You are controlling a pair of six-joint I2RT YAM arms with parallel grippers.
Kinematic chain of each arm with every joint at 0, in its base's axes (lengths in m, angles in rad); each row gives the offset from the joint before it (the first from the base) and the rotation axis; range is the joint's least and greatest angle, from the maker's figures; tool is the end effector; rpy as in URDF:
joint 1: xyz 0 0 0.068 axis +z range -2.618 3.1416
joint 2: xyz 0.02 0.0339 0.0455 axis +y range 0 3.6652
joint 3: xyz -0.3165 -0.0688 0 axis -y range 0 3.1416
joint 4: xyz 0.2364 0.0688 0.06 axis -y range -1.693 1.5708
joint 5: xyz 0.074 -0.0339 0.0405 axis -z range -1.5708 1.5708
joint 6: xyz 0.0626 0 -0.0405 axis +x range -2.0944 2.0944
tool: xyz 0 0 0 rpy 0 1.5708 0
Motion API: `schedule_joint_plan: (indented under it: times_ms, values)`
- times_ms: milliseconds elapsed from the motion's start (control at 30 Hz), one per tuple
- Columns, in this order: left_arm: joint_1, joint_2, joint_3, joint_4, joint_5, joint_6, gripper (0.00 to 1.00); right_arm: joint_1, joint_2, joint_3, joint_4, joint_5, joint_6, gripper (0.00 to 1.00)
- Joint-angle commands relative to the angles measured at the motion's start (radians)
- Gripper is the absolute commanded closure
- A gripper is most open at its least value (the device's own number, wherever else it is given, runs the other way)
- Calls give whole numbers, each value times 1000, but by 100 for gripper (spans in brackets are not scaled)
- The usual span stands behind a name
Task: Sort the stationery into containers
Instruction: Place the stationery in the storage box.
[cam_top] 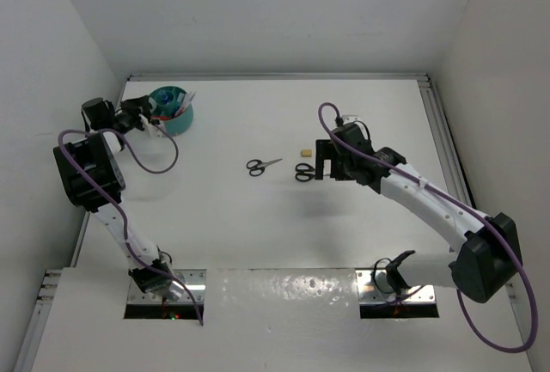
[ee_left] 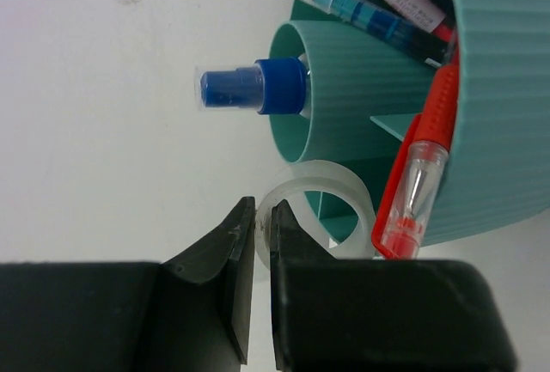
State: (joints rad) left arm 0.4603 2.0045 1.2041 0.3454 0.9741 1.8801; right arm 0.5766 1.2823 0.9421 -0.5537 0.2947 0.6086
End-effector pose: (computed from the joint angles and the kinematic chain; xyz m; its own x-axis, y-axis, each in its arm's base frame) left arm 0.4340 0.1574 0.2249 0.5162 0.8534 -0.0728 0.2484 -0.0678 0.9663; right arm 0.2251 0.1247 0.2902 -0.7472 0.1667 -0.6434 0.0707 0.9825 0.1724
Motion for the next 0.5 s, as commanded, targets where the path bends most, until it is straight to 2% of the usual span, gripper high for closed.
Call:
schedule_joint_plan:
  times_ms: [0,133,267,300,467]
  values:
    - [6,31,44,13,37,2,98,9,11,55,-8,9,-10,1]
    - [5,45,57,43,32,-22,91,11,14,55,-6,11,-4,1]
    - [1,42,54,41,43,-22,73,14,18,60,-8,12,-6,1]
    - [1,40,51,40,44,-22,65,14,22,60,-6,14,-4,1]
    - [1,25,45,37,43,-38,53,19,25,57,-3,11,-6,1]
